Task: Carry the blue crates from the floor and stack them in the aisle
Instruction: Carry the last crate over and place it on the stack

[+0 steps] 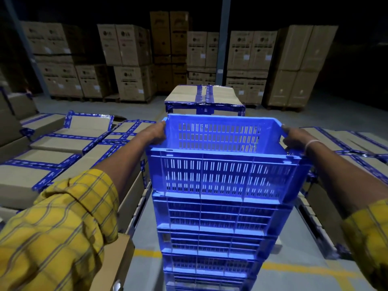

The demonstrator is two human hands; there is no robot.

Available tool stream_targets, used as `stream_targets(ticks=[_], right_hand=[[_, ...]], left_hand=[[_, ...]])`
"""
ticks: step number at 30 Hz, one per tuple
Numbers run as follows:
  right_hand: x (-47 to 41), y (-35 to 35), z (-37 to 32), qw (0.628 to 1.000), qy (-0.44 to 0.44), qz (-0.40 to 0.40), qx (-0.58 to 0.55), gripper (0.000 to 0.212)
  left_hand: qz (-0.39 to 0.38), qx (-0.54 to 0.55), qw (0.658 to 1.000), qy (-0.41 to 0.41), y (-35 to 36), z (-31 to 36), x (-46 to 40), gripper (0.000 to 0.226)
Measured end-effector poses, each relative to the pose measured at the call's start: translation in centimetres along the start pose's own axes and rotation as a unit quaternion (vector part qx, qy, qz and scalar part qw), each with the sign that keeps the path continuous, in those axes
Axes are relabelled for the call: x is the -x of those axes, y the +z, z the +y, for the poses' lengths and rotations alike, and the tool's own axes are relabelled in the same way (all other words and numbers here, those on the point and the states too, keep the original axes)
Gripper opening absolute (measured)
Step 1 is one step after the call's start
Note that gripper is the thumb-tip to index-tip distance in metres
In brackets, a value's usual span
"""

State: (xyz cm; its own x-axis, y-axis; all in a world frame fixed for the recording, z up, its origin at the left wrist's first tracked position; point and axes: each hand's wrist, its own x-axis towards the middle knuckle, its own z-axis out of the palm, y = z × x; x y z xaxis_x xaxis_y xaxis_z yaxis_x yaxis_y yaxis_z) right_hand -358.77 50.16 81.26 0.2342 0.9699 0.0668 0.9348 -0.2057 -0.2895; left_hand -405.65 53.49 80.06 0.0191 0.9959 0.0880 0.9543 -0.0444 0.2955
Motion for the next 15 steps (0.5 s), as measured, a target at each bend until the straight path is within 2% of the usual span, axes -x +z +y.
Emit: stream_targets(ticks=[4,10,15], right_hand=[[-0.3,0.6,1.0,0.999,0.002,-0.022,0.046,0.081],[-0.1,0.1,0.1,0.997,0.007,-0.032,0.069,0.079],[1.8,-0.2,0.3,0.997,0.011,-0.043,0.068,0.080]], left_hand=[[-0.010,-0.019,1.000,0.006,0.2,0.7,-0.1,0.047],[0.006,-0.038,0.999,0.019,0.8,0.0,-1.1,0.038],[-0.010,-0.064,0.998,0.025,1.0,-0.9,-1.6,0.057]])
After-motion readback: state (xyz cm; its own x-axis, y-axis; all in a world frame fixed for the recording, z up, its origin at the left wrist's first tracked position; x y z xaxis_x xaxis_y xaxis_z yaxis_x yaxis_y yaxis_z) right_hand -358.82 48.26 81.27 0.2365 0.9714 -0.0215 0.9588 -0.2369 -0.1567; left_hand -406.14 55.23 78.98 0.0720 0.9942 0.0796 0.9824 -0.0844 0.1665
